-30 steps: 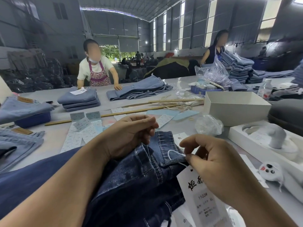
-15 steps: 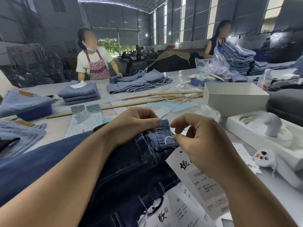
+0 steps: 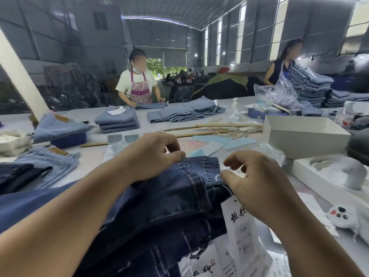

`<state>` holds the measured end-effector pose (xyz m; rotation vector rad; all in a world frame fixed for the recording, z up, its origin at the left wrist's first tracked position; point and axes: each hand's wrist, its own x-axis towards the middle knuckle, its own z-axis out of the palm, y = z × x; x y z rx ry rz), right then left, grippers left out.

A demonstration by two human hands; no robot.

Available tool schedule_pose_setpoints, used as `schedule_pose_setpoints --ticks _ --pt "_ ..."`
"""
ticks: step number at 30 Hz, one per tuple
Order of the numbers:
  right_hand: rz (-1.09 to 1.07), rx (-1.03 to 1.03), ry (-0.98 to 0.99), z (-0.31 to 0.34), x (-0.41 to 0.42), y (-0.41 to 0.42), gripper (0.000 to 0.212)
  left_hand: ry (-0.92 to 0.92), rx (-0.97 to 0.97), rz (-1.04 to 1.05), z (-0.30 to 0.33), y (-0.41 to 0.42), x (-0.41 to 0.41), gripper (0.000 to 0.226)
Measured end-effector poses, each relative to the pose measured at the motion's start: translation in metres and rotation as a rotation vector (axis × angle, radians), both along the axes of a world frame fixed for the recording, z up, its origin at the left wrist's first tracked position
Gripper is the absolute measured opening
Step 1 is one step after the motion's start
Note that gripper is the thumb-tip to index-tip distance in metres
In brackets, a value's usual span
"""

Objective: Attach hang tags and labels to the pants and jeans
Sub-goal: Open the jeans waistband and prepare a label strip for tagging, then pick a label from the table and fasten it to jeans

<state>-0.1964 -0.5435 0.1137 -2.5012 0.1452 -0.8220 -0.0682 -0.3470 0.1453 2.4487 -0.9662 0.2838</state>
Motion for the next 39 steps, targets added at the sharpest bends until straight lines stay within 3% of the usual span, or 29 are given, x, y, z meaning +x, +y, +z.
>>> schedule_pose_setpoints --ticks 4,9,11,14,17,21,24,32,35,39 --pt "0.181 -0.046 -0.014 0.019 0.015 0.033 0.019 0.123 -0.052 0.163 0.001 0.055 0.009 0.024" --pt "0.439 -0.212 -0.017 0.046 0.036 0.099 0.032 0.194 0.067 0.436 -0.024 0.113 -0.002 0.053" --pt "0.521 -0.329 0.013 0.055 0.045 0.131 0.035 0.136 0.127 0.49 -0.046 0.121 -0.018 0.044" --pt "0.608 -0.488 0.07 0.062 0.069 0.182 0.031 0.156 -0.029 0.598 -0.057 0.12 -0.032 0.02" --pt "0.625 -0.674 0.229 0.057 0.096 0.223 0.023 0.341 0.192 0.744 -0.055 0.132 -0.018 0.017" --pt "0.692 -0.878 0.538 0.047 0.12 0.25 0.026 0.432 0.394 0.691 -0.046 0.182 -0.005 0.049" --pt "0.72 -1.031 0.638 0.05 0.122 0.264 0.032 0.498 0.42 0.697 -0.04 0.222 -0.003 0.075" --pt "0.78 -1.399 0.592 0.044 0.147 0.345 0.039 0.614 0.487 0.944 -0.048 0.299 0.028 0.081" --pt "0.869 -1.279 0.586 0.037 0.164 0.381 0.035 0.695 0.516 0.966 -0.041 0.32 0.039 0.078" --pt "0.92 -1.114 0.56 0.027 0.195 0.431 0.014 0.65 0.629 1.117 -0.034 0.354 0.059 0.061"
